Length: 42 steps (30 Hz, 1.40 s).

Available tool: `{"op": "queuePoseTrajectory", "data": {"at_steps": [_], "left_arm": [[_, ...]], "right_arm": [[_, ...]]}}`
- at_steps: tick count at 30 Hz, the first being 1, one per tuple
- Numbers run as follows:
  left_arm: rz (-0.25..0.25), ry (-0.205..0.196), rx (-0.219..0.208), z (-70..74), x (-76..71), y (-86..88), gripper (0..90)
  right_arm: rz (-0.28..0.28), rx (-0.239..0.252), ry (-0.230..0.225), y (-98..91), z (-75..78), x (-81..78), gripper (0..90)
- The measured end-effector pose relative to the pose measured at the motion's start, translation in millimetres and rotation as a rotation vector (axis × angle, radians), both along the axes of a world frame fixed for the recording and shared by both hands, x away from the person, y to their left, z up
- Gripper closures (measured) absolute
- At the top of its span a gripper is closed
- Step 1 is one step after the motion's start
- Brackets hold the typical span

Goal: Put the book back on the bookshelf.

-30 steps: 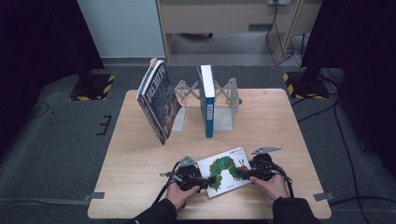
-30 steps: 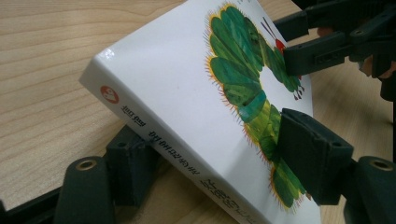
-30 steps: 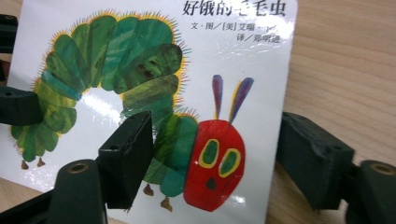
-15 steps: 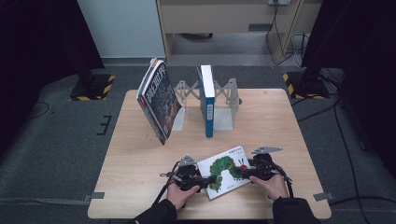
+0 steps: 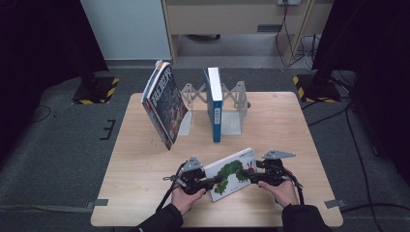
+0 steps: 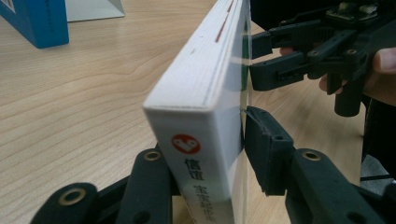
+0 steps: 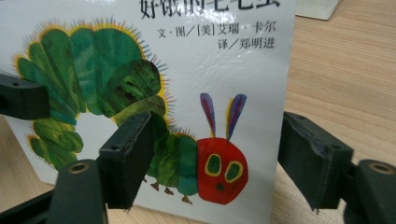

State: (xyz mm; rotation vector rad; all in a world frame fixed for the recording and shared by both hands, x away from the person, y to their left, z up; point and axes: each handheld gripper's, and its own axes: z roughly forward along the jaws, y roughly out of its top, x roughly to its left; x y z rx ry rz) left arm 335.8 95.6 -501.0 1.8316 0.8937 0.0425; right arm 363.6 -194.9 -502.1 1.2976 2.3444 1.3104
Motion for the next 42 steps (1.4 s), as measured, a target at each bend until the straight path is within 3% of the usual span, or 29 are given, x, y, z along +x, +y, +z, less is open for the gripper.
{"op": "queuePoseTrajectory", "data": {"at_steps": [3, 10, 17, 26, 30, 35, 42], "left_arm": [[0.001, -0.035, 0.002, 4.7, 0.5, -1.8, 66.0], [0.000, -0.036, -0.012, -1.4, -3.0, -0.8, 66.8], [-0.008, -0.050, 0.010, -6.7, -6.8, -4.9, 66.0], [-0.044, -0.009, 0.009, -12.4, -7.0, -12.3, 67.9], [-0.058, 0.041, -0.006, -9.6, -6.7, -10.6, 73.0], [-0.057, 0.042, 0.008, -0.9, -7.3, -9.6, 74.0], [-0.027, 0.058, -0.003, 15.0, -4.2, 0.1, 74.3]], "right_arm": [[-0.008, 0.008, -0.017, -1.2, 0.8, 0.3, 27.5], [-0.006, 0.000, -0.023, -1.5, 0.8, -0.3, 28.8], [-0.004, -0.008, -0.025, -1.4, -0.3, -1.0, 29.8], [0.002, -0.018, -0.038, -0.1, -0.6, -1.4, 31.3], [0.004, -0.005, -0.036, -0.3, -0.2, -1.3, 31.4], [0.007, 0.017, -0.043, -1.0, 1.5, -1.0, 29.7], [-0.024, 0.040, -0.056, -8.6, 5.3, -0.5, 25.2]]}}
